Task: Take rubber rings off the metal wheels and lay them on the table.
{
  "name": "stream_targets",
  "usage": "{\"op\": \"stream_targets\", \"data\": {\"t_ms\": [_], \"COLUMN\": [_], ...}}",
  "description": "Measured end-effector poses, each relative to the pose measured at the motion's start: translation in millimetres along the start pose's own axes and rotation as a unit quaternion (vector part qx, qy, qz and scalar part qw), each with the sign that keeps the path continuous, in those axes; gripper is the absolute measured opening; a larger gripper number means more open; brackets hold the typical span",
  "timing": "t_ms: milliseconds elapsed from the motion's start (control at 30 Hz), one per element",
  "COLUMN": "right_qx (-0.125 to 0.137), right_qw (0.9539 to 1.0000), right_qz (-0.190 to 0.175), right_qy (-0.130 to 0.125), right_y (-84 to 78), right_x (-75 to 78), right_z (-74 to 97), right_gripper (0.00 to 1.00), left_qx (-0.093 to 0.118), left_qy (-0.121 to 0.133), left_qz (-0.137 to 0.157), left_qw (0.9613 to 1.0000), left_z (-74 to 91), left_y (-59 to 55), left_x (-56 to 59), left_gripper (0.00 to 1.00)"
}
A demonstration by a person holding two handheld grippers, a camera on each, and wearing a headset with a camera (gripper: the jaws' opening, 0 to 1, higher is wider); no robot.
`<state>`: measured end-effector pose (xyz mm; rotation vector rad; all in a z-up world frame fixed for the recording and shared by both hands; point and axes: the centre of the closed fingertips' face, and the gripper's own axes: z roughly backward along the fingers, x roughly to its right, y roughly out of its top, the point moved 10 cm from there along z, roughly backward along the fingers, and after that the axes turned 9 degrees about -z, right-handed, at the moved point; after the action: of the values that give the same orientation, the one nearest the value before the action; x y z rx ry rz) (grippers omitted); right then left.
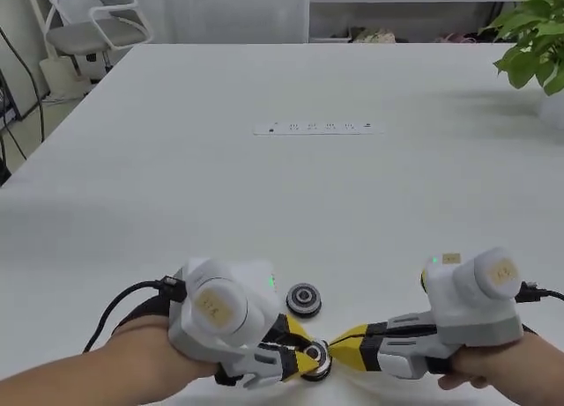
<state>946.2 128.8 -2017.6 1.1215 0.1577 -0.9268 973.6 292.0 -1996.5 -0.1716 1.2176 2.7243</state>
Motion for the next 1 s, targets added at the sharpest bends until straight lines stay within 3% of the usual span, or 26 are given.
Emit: {"op": "stream_targets", "data": {"t_ms": [767,833,867,900,933,1000], "right_qx": [0.000,0.005,0.004,0.012,-0.006,0.002], "right_qw": [0.9997,0.9987,0.9970,0.9985,0.9979,0.9983], "right_qz": [0.008,0.005,0.006,0.039,0.038,0.032], "right_qy": [0.024,0.050,0.077,0.036,0.052,0.049], "right_y": [1.6,2.7,2.5,5.7,3.6,3.5], "right_x": [-7.8,-13.3,-20.4,-13.5,-15.0,-14.0], "right_z": [-3.5,-4.7,-6.5,-4.8,-3.6,-4.8], "right_gripper": [0.00,0.00,0.00,0.00,0.00,0.00], "left_qx": [-0.002,-0.002,-0.001,-0.001,0.001,0.003], "left_qy": [-0.003,-0.003,-0.002,-0.003,-0.002,-0.003], "left_qz": [-0.001,-0.001,-0.001,0.000,0.002,0.003], "left_qw": [1.0000,1.0000,1.0000,1.0000,1.0000,1.0000], "left_z": [-0.7,-0.9,-1.1,-0.8,-0.6,-0.9], "left_y": [1.2,1.4,1.4,1.0,0.4,-0.2], "left_x": [1.5,1.7,1.6,1.3,1.6,1.0], "left_gripper": [0.07,0.07,0.07,0.07,0.07,0.07]}}
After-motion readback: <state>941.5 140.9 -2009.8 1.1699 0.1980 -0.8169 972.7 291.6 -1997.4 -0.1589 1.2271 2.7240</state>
